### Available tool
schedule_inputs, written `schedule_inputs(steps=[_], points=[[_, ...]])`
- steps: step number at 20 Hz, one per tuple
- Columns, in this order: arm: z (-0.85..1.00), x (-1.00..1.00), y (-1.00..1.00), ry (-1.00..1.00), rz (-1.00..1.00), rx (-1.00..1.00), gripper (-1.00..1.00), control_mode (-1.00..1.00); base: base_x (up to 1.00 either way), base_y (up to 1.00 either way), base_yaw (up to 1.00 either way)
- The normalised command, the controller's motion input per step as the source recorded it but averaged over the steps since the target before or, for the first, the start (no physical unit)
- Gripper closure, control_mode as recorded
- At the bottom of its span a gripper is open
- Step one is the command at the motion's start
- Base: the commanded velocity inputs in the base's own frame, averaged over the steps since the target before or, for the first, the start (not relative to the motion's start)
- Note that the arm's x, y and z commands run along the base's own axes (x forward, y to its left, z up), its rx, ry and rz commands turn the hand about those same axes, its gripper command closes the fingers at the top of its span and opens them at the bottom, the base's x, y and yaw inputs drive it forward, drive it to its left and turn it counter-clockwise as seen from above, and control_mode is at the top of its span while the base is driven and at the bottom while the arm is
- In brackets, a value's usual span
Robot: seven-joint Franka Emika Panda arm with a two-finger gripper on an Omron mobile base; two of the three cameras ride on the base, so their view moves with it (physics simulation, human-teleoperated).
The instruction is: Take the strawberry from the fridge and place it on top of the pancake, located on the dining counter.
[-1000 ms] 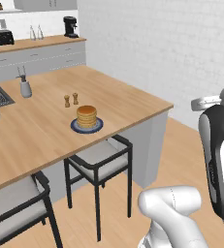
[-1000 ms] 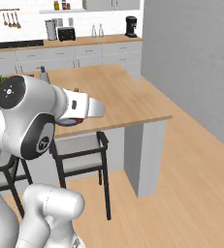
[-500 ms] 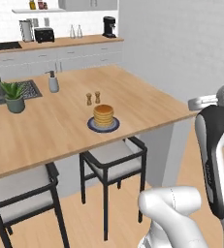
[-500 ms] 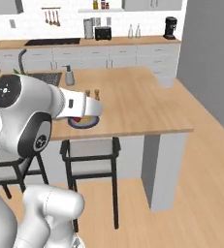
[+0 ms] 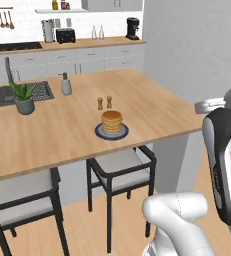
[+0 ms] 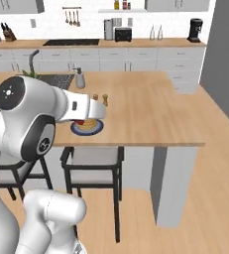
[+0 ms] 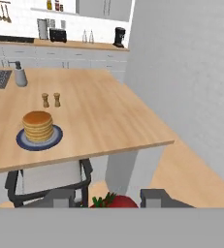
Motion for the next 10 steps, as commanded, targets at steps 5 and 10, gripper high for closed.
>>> schedule_inputs(steps=[5,10], points=[[0.00,0.00,0.00,0.00,0.00,0.00,1.00,1.00,0.45,-0.13,0.25],[0.00,0.00,0.00,0.00,0.00,0.00,1.00,1.00,0.51,-0.24,0.18]])
